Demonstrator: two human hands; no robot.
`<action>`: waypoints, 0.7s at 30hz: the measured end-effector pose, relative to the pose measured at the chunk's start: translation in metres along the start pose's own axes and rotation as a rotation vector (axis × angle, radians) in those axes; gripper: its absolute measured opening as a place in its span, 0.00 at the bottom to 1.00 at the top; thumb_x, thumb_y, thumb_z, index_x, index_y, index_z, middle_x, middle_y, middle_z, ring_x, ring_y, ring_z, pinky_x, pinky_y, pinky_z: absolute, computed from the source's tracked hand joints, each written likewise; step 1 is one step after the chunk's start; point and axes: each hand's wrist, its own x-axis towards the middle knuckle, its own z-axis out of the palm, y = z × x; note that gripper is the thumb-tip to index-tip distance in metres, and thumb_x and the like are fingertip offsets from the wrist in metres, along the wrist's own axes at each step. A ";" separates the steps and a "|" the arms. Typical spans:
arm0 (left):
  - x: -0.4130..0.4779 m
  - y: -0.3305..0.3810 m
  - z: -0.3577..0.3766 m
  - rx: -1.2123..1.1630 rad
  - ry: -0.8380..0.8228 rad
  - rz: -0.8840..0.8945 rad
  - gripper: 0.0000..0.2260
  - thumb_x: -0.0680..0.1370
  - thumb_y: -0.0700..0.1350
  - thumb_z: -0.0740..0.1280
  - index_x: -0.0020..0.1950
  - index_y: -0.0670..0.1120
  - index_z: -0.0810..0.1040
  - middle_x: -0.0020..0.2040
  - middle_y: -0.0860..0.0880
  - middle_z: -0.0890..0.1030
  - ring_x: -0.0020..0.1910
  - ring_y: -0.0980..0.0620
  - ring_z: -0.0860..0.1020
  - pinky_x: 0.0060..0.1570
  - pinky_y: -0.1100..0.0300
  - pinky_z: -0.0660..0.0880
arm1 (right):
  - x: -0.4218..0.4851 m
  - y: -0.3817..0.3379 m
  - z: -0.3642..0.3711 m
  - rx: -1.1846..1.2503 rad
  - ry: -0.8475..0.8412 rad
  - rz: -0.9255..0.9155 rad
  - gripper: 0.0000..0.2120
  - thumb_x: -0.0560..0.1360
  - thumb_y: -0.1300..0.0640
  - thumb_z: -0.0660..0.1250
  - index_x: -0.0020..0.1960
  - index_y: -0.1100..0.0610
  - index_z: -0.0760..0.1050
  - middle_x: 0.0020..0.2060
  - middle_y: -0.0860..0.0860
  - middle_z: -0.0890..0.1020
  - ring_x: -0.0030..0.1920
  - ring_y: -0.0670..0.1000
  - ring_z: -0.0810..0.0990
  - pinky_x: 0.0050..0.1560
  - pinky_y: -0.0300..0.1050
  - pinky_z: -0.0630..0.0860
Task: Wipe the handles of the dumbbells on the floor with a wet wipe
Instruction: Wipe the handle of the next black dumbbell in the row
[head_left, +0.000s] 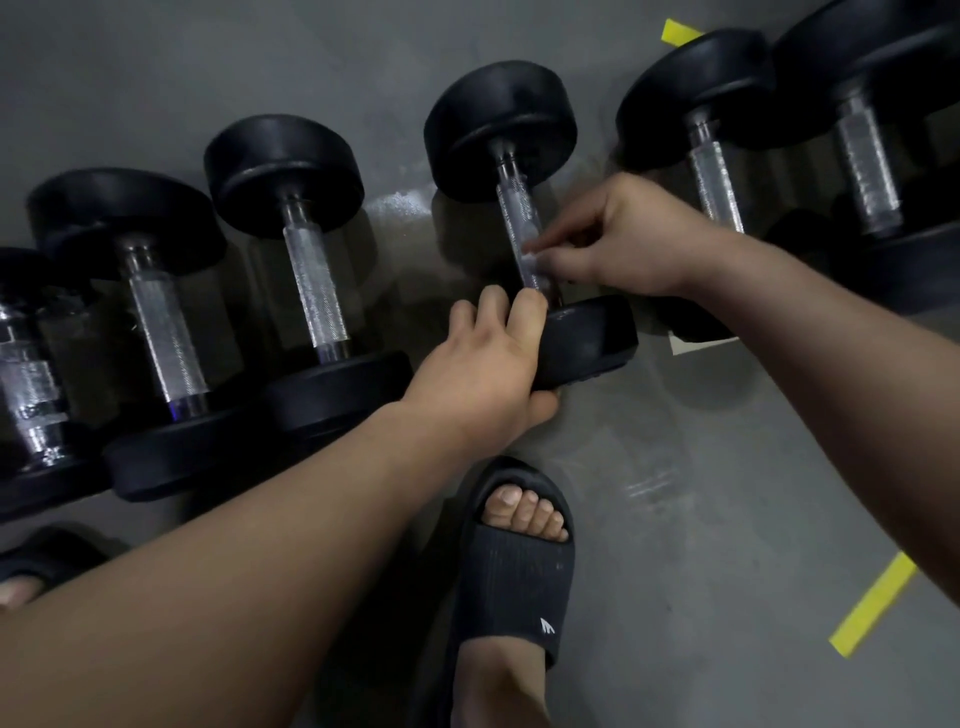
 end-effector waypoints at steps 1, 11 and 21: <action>0.000 0.000 0.000 -0.001 0.002 0.000 0.33 0.73 0.56 0.73 0.68 0.48 0.57 0.60 0.46 0.62 0.59 0.42 0.65 0.54 0.43 0.74 | -0.001 0.001 0.001 0.018 -0.005 -0.003 0.06 0.74 0.52 0.76 0.50 0.47 0.87 0.36 0.40 0.85 0.37 0.39 0.81 0.44 0.37 0.76; 0.001 0.002 -0.001 -0.007 -0.007 0.000 0.31 0.74 0.55 0.72 0.67 0.50 0.56 0.60 0.47 0.62 0.60 0.42 0.65 0.52 0.46 0.73 | 0.005 0.004 0.008 0.080 0.108 -0.028 0.08 0.74 0.57 0.74 0.53 0.56 0.82 0.39 0.51 0.84 0.39 0.49 0.82 0.47 0.47 0.79; 0.000 0.003 -0.001 -0.019 0.005 0.001 0.30 0.74 0.55 0.72 0.66 0.49 0.57 0.60 0.46 0.62 0.59 0.42 0.65 0.53 0.44 0.74 | 0.003 0.003 0.000 0.000 0.025 -0.013 0.04 0.73 0.56 0.77 0.48 0.54 0.85 0.37 0.46 0.85 0.38 0.41 0.82 0.43 0.38 0.77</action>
